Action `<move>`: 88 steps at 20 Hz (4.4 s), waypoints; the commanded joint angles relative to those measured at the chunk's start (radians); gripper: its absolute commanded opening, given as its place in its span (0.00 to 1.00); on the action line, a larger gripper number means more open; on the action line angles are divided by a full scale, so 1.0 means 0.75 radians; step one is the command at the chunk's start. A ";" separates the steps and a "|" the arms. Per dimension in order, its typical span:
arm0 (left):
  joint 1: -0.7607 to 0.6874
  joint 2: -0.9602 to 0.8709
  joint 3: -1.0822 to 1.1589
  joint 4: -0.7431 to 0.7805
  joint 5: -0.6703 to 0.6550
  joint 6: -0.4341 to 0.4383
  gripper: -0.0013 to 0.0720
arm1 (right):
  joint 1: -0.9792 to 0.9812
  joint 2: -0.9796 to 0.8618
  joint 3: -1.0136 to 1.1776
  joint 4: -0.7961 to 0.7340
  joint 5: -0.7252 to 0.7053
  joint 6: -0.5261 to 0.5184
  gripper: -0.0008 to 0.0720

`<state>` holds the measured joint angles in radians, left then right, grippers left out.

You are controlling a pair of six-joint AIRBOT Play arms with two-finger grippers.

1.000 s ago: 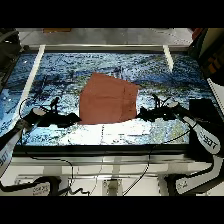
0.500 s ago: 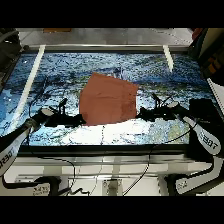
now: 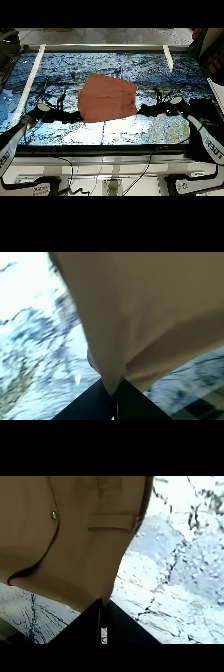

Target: Fold the clothes and pants, and hang the long-sleeved shirts on hangers.

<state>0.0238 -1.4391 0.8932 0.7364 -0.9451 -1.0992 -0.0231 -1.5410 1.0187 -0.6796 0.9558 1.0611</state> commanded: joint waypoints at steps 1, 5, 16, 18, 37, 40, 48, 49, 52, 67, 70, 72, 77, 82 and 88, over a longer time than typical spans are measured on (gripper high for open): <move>0.055 0.102 0.171 -0.011 -0.140 0.056 0.03 | 0.000 0.142 0.106 -0.102 0.064 -0.012 0.04; 0.086 0.289 0.365 -0.012 -0.204 0.056 0.03 | 0.000 0.406 0.209 -0.103 0.073 -0.011 0.04; 0.129 1.064 0.626 -0.006 -0.196 -0.017 0.02 | 0.000 1.195 0.365 -0.071 0.150 0.582 0.04; 0.129 1.125 0.625 0.007 -0.196 -0.089 0.02 | 0.000 1.234 0.365 -0.078 0.162 0.654 0.04; -0.201 0.094 0.267 -0.031 -0.007 -0.098 0.02 | 0.109 0.223 0.025 -0.281 -0.457 0.723 0.04; -0.213 0.072 0.265 -0.015 -0.312 -0.161 0.02 | 0.051 0.222 0.025 -0.528 -0.110 0.723 0.04; -0.288 0.021 0.155 -0.001 -0.476 -0.215 0.04 | 0.049 0.219 0.025 -0.722 0.162 0.722 0.07; -0.298 0.010 0.146 -0.001 -0.480 -0.215 0.04 | 0.049 0.220 0.025 -0.722 0.123 0.718 0.23; -0.315 -0.022 0.142 -0.003 -0.503 -0.215 0.81 | 0.048 0.220 0.025 -0.722 0.049 0.603 0.87; 0.056 -0.029 0.145 -0.002 -0.448 -0.209 0.96 | -0.331 -0.276 0.471 -0.241 0.487 0.219 0.86; 0.086 -0.029 0.145 -0.006 -0.356 -0.191 0.96 | -0.238 -0.390 0.472 -0.162 0.422 0.121 0.87; 0.087 -0.029 0.145 -0.006 -0.307 -0.188 0.96 | -0.170 -0.433 0.472 -0.152 0.347 0.093 0.87; 0.087 -0.029 0.145 -0.006 -0.295 -0.188 0.96 | -0.091 -0.493 0.472 -0.164 0.342 0.094 0.86; 0.087 -0.029 0.145 -0.006 -0.255 -0.114 0.96 | -0.041 -0.500 0.472 -0.162 0.537 0.056 0.84; 0.095 -0.028 0.218 -0.006 -0.151 0.116 0.11 | 0.050 -0.492 0.482 -0.095 0.425 -0.041 0.04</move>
<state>0.0902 -1.4605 1.0222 0.7319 -1.0924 -1.1137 -0.0090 -1.9144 1.3724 -0.8108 1.3159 1.0580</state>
